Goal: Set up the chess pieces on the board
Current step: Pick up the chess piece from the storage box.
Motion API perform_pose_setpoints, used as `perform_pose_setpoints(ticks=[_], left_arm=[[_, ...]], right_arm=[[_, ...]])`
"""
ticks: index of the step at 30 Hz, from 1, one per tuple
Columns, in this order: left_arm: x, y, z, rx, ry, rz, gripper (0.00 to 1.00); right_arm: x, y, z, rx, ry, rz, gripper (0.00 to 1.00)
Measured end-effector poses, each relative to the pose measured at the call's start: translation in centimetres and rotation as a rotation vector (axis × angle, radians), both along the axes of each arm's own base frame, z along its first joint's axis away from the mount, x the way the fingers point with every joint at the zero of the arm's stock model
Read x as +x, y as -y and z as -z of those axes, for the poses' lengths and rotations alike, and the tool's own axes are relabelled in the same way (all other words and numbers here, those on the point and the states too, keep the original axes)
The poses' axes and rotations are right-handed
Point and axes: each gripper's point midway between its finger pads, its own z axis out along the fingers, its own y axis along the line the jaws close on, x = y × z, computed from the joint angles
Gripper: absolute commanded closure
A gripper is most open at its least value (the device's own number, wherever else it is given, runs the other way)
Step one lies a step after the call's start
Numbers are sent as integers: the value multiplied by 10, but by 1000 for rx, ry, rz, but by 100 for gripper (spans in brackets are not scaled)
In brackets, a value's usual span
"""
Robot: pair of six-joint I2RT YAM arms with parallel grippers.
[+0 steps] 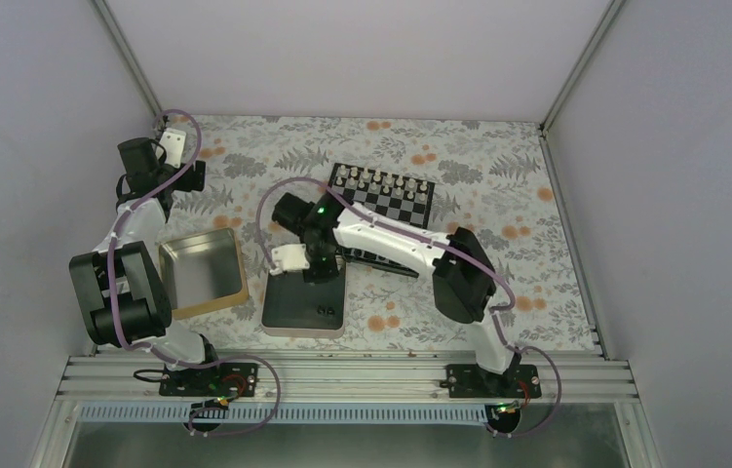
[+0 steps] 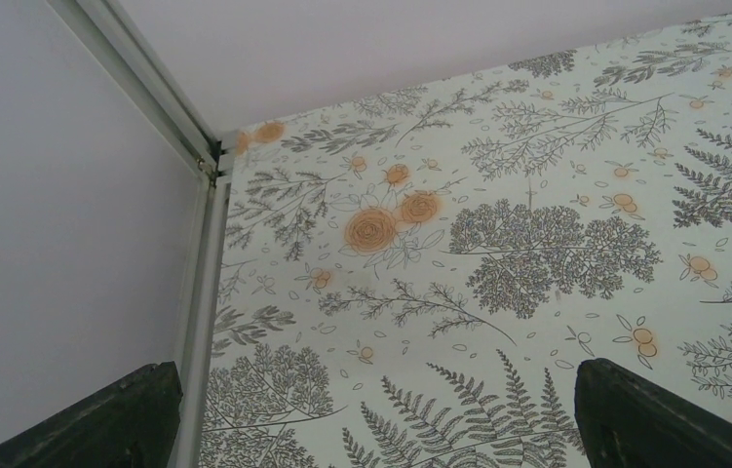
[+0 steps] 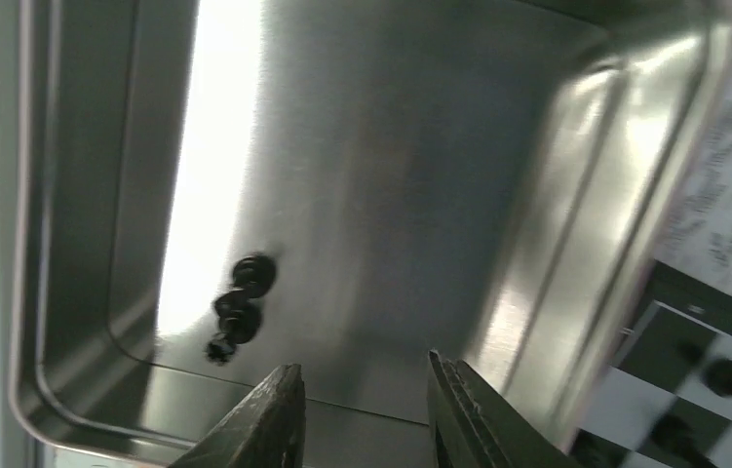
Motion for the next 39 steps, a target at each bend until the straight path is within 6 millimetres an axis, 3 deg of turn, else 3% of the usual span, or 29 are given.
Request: perform_pose_setpoints(ticks=[3, 11, 21, 29, 39], left_arm=[[0, 0, 0, 0, 0, 0, 0], [0, 0, 0, -1, 1, 0, 0], [0, 0, 0, -1, 1, -1, 0], [0, -1, 0, 0, 2, -4, 0], [-1, -2, 0, -3, 3, -7, 0]], right_arm=[[-17, 1, 9, -25, -37, -26, 65], [-40, 17, 33, -106, -101, -34, 65], [-73, 7, 46, -124, -155, -79, 65], [-71, 7, 61, -147, -155, -64, 65], [-66, 6, 65, -152, -140, -44, 67]])
